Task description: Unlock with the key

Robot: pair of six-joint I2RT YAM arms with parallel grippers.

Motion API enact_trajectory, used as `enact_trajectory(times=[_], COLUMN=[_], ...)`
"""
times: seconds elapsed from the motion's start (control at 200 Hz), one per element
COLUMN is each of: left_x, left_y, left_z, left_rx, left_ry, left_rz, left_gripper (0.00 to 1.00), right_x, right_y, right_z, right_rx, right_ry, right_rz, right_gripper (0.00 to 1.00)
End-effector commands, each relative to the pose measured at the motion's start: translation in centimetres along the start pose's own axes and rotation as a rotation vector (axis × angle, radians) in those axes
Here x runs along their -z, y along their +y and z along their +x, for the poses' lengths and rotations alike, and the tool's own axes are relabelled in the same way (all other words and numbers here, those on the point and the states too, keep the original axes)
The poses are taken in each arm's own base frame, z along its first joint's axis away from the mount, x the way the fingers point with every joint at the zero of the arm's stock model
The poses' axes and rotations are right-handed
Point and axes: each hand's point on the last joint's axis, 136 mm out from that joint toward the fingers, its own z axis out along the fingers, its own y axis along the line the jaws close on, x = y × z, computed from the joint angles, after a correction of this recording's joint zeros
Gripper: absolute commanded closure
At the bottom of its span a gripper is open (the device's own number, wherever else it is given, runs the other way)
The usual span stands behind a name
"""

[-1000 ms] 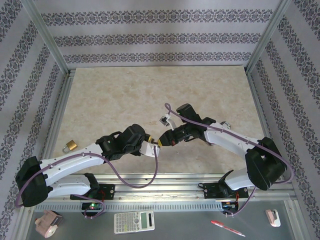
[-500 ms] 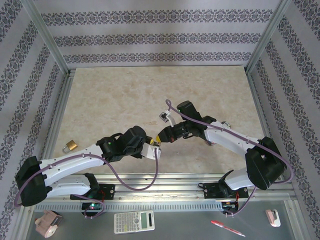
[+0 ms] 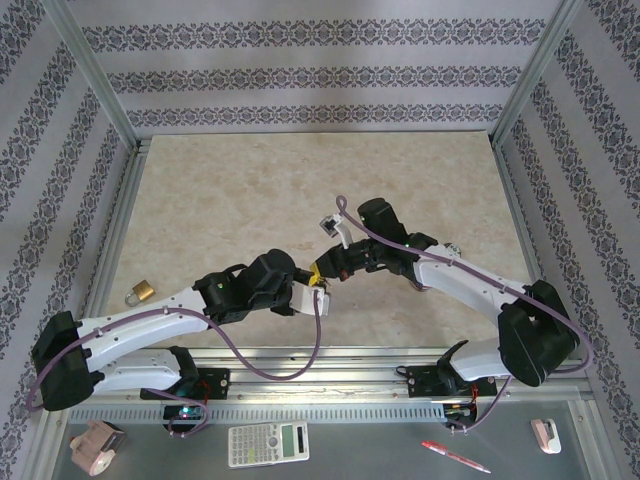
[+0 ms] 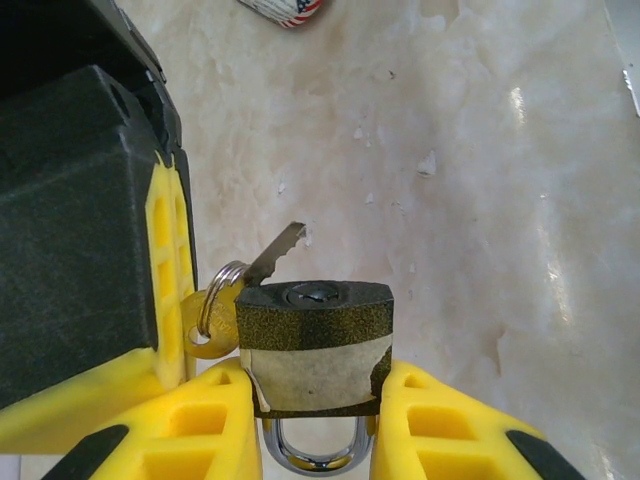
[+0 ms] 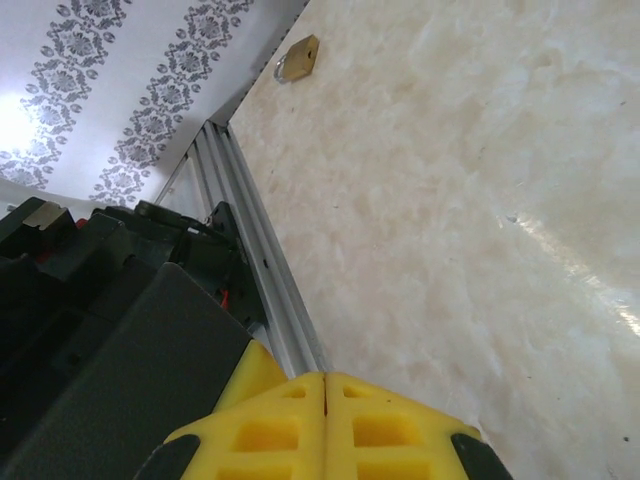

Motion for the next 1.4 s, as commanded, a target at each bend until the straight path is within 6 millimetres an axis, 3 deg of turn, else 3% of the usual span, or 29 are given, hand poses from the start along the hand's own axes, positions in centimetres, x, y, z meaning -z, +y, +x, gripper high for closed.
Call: enact_trajectory(times=[0.0,0.485,0.67,0.784,0.819,0.894,0.944,0.979,1.104,1.184,1.294,1.394], left_x=[0.4,-1.4,-4.0,-5.9,-6.4,-7.3,-7.7,-7.7,-5.8,-3.6,0.6,3.3], left_y=[3.7,1.0,-0.2,0.2,0.3,0.8,1.0,1.4,4.3,6.7,9.9,11.1], left_z=[-0.9,4.4,7.6,10.0,10.4,10.9,11.0,10.9,9.5,7.4,2.6,-1.5], left_rx=[0.08,0.384,0.434,0.525,0.546,0.579,0.623,0.642,0.782,0.838,1.003,1.188], left_ry=[-0.052,0.054,0.214,0.31,0.326,0.342,0.33,0.308,0.165,0.053,-0.16,-0.444], left_rz=[-0.145,-0.128,-0.091,-0.065,-0.058,-0.07,-0.074,-0.086,-0.151,-0.191,-0.186,-0.114], left_gripper=[1.0,1.0,1.0,1.0,0.93,0.65,0.37,0.15,0.0,0.0,0.0,0.0], right_x=[0.7,3.8,6.0,7.2,7.4,7.9,8.3,8.5,9.1,9.5,10.8,12.0], right_y=[-0.6,-4.8,-6.8,-7.7,-7.8,-7.9,-7.9,-8.0,-7.8,-7.6,-6.4,-5.1], right_z=[0.9,0.2,-0.9,-1.8,-2.0,-2.4,-2.7,-2.9,-3.4,-3.9,-5.4,-7.1], right_rx=[-0.005,-0.095,-0.093,-0.073,-0.066,-0.054,-0.046,-0.041,-0.027,-0.016,0.019,0.044], right_ry=[0.0,-0.116,-0.208,-0.291,-0.312,-0.34,-0.364,-0.377,-0.401,-0.424,-0.521,-0.606], right_rz=[0.024,0.194,0.346,0.428,0.44,0.467,0.481,0.492,0.507,0.52,0.509,0.49], right_gripper=[1.0,1.0,1.0,1.0,1.0,1.0,1.0,1.0,1.0,1.0,1.0,1.0])
